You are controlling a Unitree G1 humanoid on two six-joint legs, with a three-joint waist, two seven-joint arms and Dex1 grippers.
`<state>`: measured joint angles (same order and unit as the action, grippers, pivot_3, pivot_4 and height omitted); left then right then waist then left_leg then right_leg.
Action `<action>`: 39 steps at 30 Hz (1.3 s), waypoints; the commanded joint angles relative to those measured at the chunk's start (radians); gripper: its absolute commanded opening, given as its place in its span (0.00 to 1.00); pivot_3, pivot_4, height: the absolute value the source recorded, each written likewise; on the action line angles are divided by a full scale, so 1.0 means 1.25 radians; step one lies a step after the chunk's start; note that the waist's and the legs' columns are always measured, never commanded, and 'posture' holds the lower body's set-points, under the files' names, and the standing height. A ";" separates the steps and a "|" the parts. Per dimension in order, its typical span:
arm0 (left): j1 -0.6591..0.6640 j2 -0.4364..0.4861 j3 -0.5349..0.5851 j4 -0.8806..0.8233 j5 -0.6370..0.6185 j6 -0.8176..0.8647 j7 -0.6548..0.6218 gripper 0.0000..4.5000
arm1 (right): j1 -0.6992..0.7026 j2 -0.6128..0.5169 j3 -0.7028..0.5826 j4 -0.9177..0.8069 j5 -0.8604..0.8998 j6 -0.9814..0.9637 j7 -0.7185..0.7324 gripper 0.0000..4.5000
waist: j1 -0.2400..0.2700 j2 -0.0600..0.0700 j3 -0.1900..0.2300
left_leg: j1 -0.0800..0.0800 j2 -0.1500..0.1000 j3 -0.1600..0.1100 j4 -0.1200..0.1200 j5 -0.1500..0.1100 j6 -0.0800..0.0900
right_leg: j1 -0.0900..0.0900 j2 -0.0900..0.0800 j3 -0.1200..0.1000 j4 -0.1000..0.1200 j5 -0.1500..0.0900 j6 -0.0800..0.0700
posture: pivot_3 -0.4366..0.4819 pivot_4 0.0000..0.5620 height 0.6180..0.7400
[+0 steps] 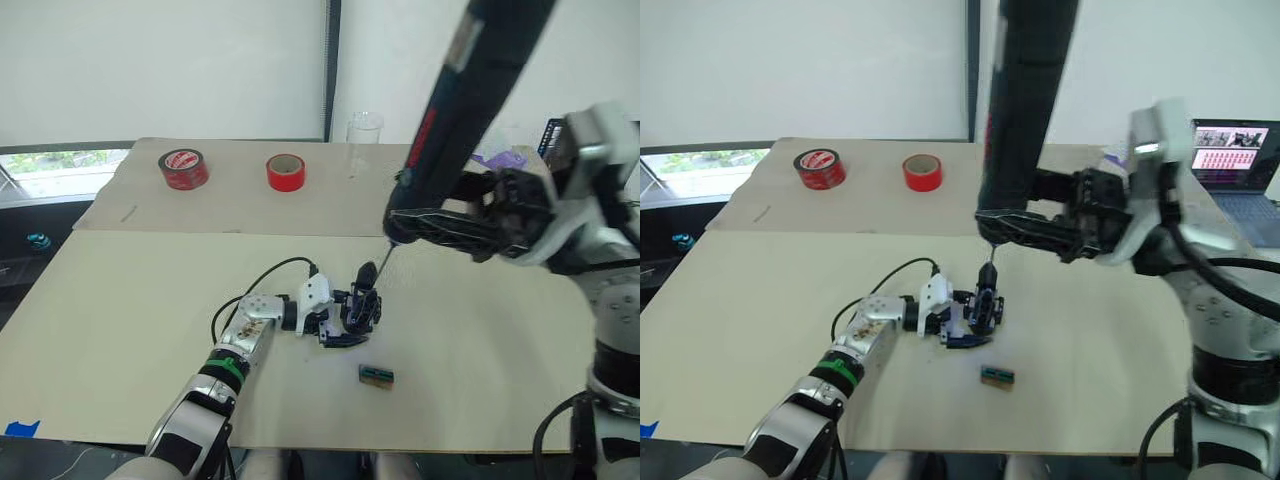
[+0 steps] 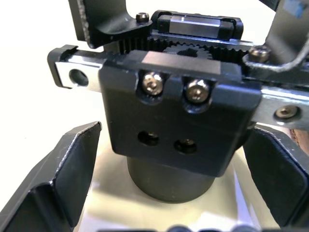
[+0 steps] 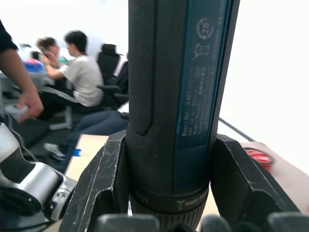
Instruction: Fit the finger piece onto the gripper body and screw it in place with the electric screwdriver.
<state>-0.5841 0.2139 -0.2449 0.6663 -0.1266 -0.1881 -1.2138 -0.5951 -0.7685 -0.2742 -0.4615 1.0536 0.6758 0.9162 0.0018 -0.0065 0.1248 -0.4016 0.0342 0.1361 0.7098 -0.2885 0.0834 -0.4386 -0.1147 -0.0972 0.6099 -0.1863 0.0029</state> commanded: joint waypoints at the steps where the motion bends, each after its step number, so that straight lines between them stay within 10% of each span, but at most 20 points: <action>1: 0.074 0.091 0.037 -0.011 -0.027 -0.027 -0.071 0.99 | 0.082 -0.052 -0.141 -0.039 0.039 0.011 -0.030 0.42 | -0.007 0.000 0.000 | 0.000 0.001 0.000 0.000 -0.001 -0.001 | 0.000 0.000 0.001 0.000 0.000 0.000 | 0.48 0.27 1.00; 12: 0.198 0.306 0.178 -0.141 -0.177 -0.044 -0.233 0.99 | 0.574 0.027 -0.443 -0.114 -0.095 -0.143 0.058 0.42 | -0.002 0.004 0.003 | 0.003 0.001 0.001 -0.007 0.002 -0.006 | -0.001 0.003 0.002 0.001 -0.006 0.003 | 0.48 0.27 1.00; 32: 0.333 0.196 -0.043 -0.526 -0.030 0.121 -0.007 0.99 | 0.463 0.133 0.081 -0.256 -0.157 -0.225 0.035 0.42 | 0.014 0.001 0.009 | 0.002 -0.002 0.000 -0.007 0.002 -0.004 | -0.001 0.001 0.002 -0.001 -0.007 0.000 | 0.48 0.27 1.00; 39: 0.293 0.140 -0.130 -0.541 0.003 0.153 0.018 0.99 | 0.450 0.151 0.119 -0.201 -0.201 -0.272 0.066 0.42 | 0.021 0.001 0.009 | 0.002 -0.002 0.000 -0.005 0.001 -0.003 | 0.000 0.001 0.002 -0.001 -0.008 0.001 | 0.48 0.27 1.00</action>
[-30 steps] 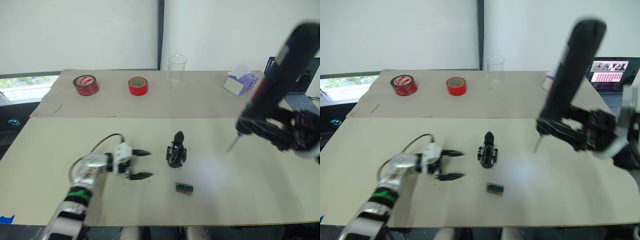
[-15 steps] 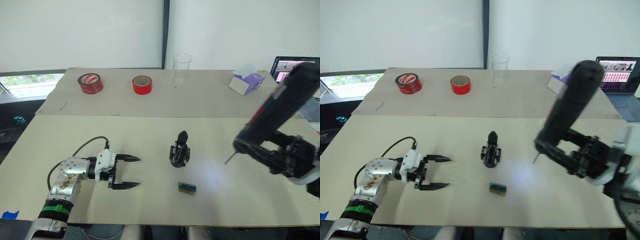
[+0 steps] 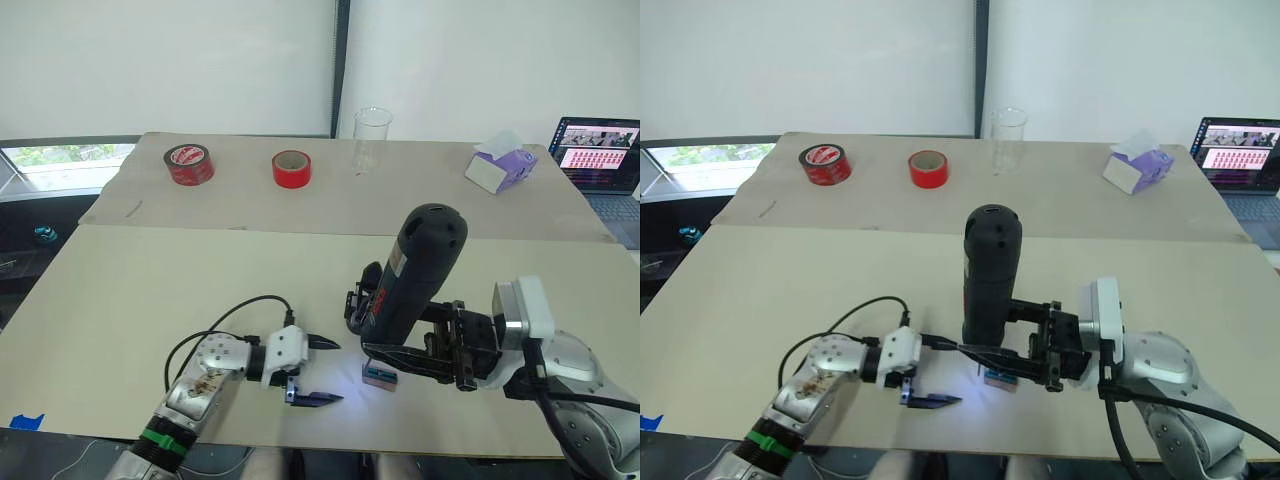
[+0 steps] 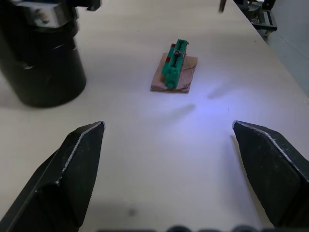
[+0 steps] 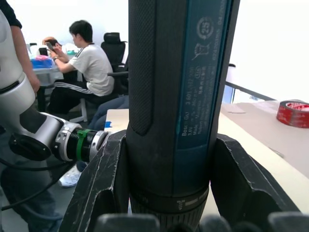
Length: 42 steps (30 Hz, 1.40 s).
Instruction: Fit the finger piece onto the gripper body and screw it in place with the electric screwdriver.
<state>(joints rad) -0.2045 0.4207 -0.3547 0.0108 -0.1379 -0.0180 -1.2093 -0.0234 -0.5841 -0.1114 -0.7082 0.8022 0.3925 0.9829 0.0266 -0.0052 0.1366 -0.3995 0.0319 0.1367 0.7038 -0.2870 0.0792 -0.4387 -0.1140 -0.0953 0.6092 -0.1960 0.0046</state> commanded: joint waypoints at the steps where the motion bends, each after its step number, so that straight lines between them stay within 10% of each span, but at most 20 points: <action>1: -0.016 -0.038 -0.048 -0.022 0.009 0.034 0.025 0.99 | -0.003 0.000 -0.016 -0.001 -0.001 -0.050 0.015 0.42 | 0.002 0.000 0.000 | 0.000 0.000 0.000 0.000 0.000 0.000 | 0.000 0.000 0.000 0.000 0.000 0.000 | 0.48 0.27 1.00; 42: -0.010 -0.009 -0.080 -0.028 0.018 0.077 0.097 0.99 | 0.049 -0.021 -0.019 0.046 -0.066 -0.112 0.031 0.42 | -0.001 -0.001 0.000 | 0.001 0.001 0.000 0.001 0.000 -0.001 | 0.000 0.001 0.000 0.001 0.001 -0.001 | 0.48 0.27 1.00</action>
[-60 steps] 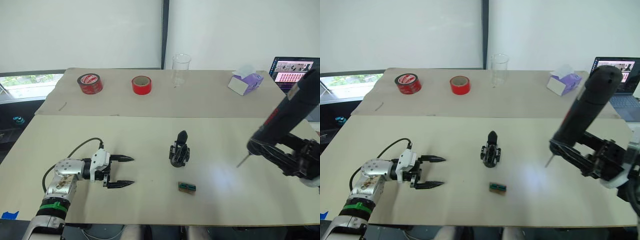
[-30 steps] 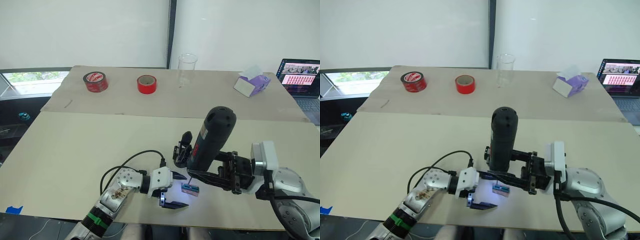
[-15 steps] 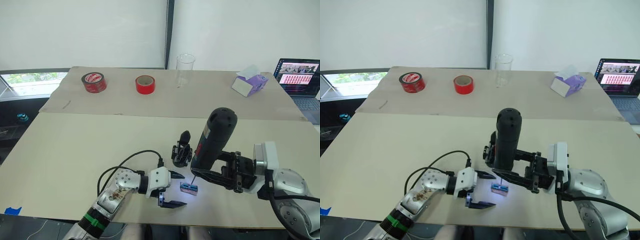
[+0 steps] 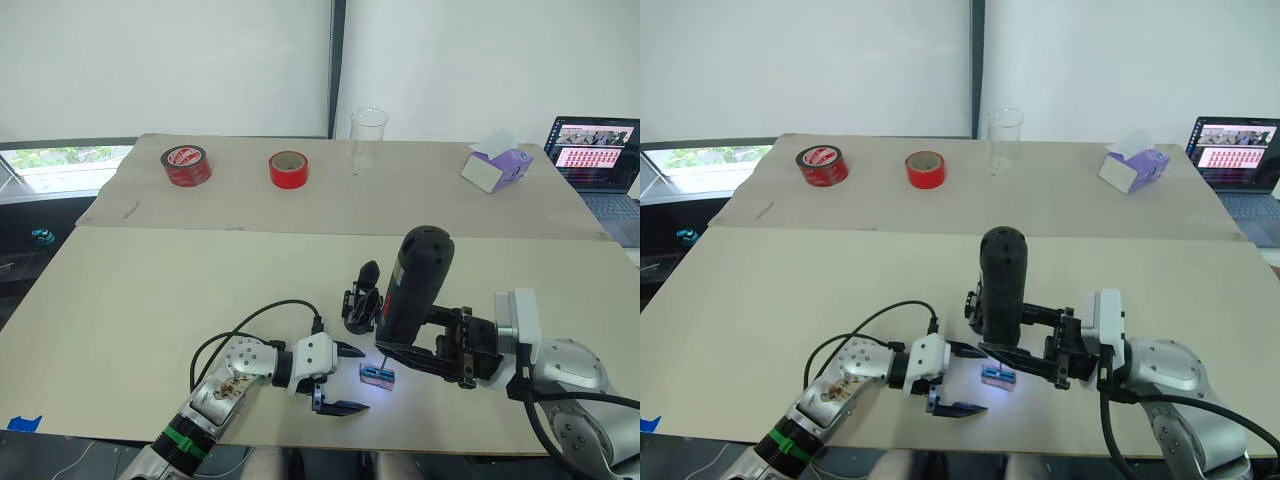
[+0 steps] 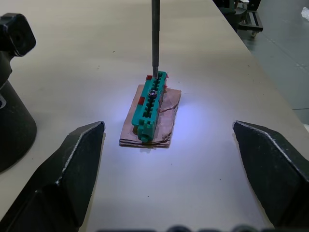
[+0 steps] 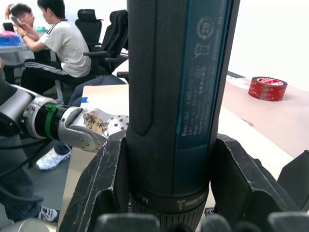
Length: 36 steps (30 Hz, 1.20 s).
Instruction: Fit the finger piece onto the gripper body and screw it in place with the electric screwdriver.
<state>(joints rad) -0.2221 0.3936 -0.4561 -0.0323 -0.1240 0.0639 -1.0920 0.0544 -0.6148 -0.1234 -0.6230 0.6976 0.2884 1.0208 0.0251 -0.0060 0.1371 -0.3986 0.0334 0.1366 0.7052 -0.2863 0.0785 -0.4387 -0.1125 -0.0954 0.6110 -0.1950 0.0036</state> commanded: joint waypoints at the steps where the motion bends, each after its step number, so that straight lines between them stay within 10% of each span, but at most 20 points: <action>1: 0.003 0.012 0.002 0.006 0.006 0.012 0.003 0.99 | -0.015 0.007 -0.006 -0.025 0.020 -0.027 -0.002 0.42 | 0.000 0.000 0.000 | 0.000 0.000 0.000 0.000 0.000 0.000 | 0.000 0.000 0.000 0.000 0.000 0.000 | 0.48 0.27 1.00; 36: 0.001 0.007 -0.003 0.006 0.007 0.017 0.006 0.99 | -0.006 0.006 -0.001 -0.015 0.005 -0.031 0.002 0.42 | 0.000 0.000 0.000 | 0.000 0.000 0.000 0.000 0.000 0.000 | 0.000 0.000 0.000 0.000 0.000 0.000 | 0.48 0.27 1.00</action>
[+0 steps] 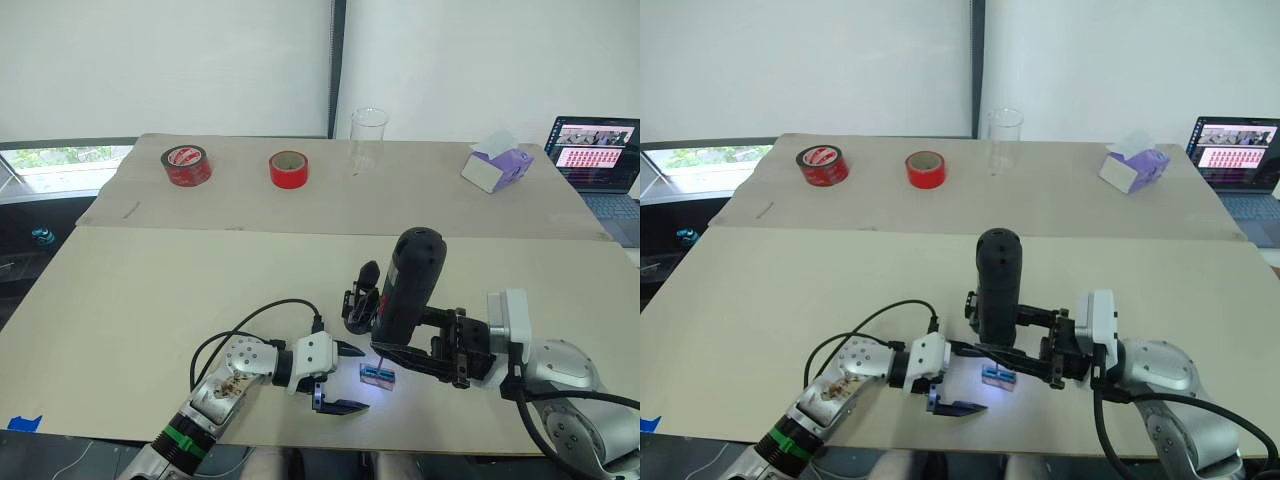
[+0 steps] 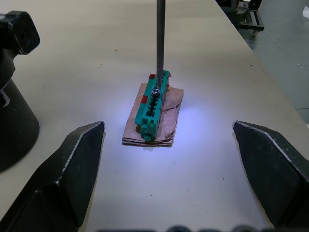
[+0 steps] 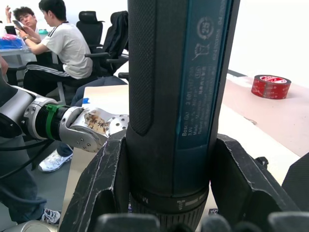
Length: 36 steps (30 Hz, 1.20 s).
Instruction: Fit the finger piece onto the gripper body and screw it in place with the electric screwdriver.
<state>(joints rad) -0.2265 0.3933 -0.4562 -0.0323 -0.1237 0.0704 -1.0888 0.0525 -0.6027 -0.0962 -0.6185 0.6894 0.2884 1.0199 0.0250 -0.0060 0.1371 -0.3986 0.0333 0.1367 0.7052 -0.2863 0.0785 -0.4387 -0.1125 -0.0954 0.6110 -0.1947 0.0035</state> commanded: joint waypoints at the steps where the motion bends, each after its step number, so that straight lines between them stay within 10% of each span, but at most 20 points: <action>1: 0.005 0.008 -0.003 0.006 0.006 0.012 0.003 0.99 | -0.004 -0.004 -0.023 -0.018 0.012 -0.031 0.003 0.42 | 0.000 0.000 0.000 | 0.000 0.000 0.000 0.000 0.000 0.000 | 0.000 0.000 0.000 0.000 0.000 0.000 | 0.48 0.27 1.00; 36: 0.004 0.007 -0.006 0.000 0.007 0.028 0.004 0.99 | -0.017 0.009 -0.015 -0.002 0.011 -0.035 0.000 0.42 | 0.000 0.000 0.000 | 0.000 0.000 0.000 0.000 0.000 0.000 | 0.000 0.000 0.000 0.000 0.000 0.000 | 0.48 0.27 1.00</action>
<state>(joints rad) -0.2303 0.3934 -0.4572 -0.0371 -0.1238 0.0906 -1.0892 0.0513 -0.5978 -0.0964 -0.5970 0.6883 0.2882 1.0199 0.0247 -0.0059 0.1370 -0.3985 0.0332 0.1367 0.7053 -0.2863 0.0785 -0.4385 -0.1124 -0.0954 0.6111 -0.1943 0.0039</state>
